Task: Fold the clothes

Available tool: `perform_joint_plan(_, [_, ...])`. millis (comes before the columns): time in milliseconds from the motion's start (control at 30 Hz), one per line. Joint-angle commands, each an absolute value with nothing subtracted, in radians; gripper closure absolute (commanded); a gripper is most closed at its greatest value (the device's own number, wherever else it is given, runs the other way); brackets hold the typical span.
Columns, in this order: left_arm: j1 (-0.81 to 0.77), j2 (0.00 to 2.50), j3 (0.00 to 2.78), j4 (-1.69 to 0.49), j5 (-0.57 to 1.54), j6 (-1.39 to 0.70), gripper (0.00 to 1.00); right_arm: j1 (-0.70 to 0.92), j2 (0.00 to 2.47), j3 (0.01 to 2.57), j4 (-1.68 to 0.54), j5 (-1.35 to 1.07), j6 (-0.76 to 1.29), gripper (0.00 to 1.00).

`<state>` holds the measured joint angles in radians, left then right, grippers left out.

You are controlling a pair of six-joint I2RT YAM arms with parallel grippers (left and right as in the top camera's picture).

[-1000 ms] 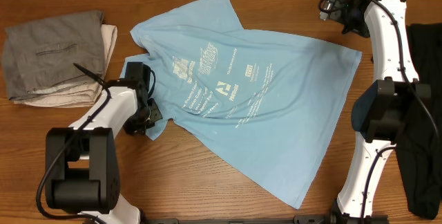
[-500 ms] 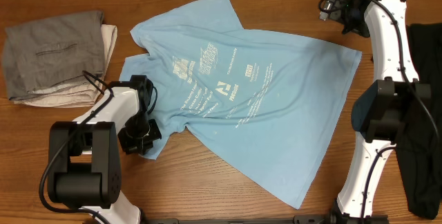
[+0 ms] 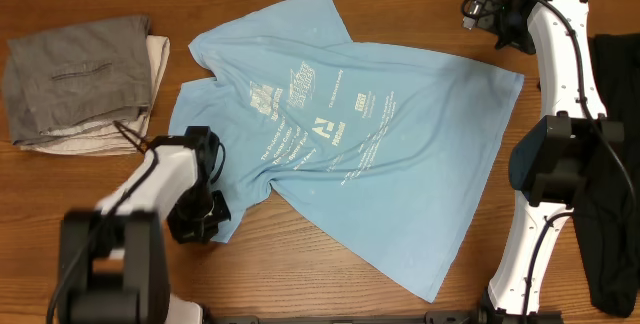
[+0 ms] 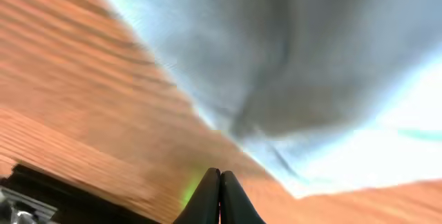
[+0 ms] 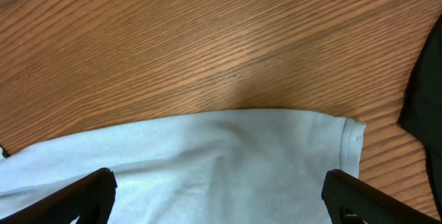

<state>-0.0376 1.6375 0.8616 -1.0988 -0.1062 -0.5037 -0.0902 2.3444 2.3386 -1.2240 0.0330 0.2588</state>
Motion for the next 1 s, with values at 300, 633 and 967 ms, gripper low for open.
perform_joint_plan(300, [0.008, 1.217, 0.868, -1.077, -0.15, -0.662, 0.9, -0.094, 2.332, 2.355, -1.221, 0.035, 0.262, 0.0])
perform_joint_plan(633, [0.192, 1.37, 0.868, -0.96, -0.17, -0.65, 0.93, -0.094, 2.332, 2.355, -1.221, 0.036, 0.262, 0.0])
perform_joint_plan(967, [0.224, 1.609, 0.868, -0.758, -0.164, -0.609, 0.96, -0.094, 2.332, 2.355, -1.221, 0.036, 0.262, 0.0])
